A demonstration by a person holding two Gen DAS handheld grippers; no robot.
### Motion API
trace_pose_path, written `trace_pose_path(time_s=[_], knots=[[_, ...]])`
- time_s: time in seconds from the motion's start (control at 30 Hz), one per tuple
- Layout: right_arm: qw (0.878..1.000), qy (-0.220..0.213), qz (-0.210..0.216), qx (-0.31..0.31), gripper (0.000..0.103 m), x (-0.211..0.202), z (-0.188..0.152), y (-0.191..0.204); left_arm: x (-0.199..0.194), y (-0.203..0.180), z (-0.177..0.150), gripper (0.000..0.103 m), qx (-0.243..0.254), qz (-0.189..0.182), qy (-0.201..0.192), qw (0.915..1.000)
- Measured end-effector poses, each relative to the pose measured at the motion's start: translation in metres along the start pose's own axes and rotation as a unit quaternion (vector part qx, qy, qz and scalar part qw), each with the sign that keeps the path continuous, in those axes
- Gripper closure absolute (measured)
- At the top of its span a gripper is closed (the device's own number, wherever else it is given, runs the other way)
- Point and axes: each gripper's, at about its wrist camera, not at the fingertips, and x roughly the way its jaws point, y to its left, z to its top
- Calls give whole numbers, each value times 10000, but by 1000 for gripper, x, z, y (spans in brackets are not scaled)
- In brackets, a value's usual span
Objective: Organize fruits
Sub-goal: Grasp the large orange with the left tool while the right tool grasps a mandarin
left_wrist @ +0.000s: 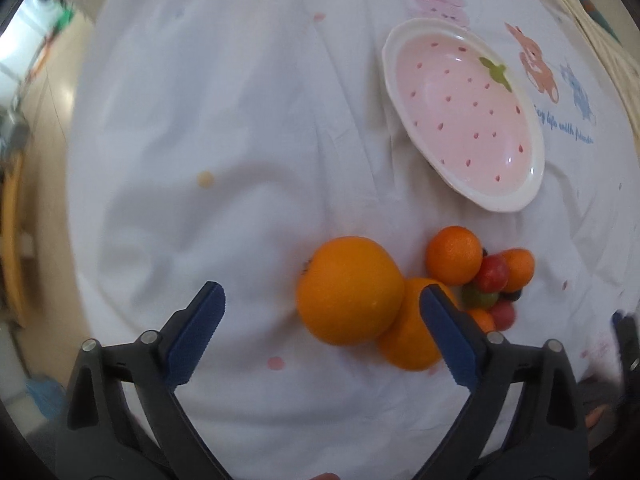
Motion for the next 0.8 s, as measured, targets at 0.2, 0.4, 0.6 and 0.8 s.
trace_pose_path(time_s=[0.2, 0.4, 0.6, 0.8], knots=[[10000, 28, 26, -58, 0, 3, 1, 4, 24, 4, 0, 18, -661, -309, 255, 9970], [10000, -3, 0, -65, 0, 2, 0, 2, 30, 10, -3, 28, -983, -295, 295, 9943], [10000, 46, -6, 6, 0, 4, 2, -2, 19, 1, -4, 49, -602, -384, 248, 9971], [9984, 463, 178, 288, 0, 16, 4, -15, -26, 2, -16, 49, -41, -366, -215, 9991]])
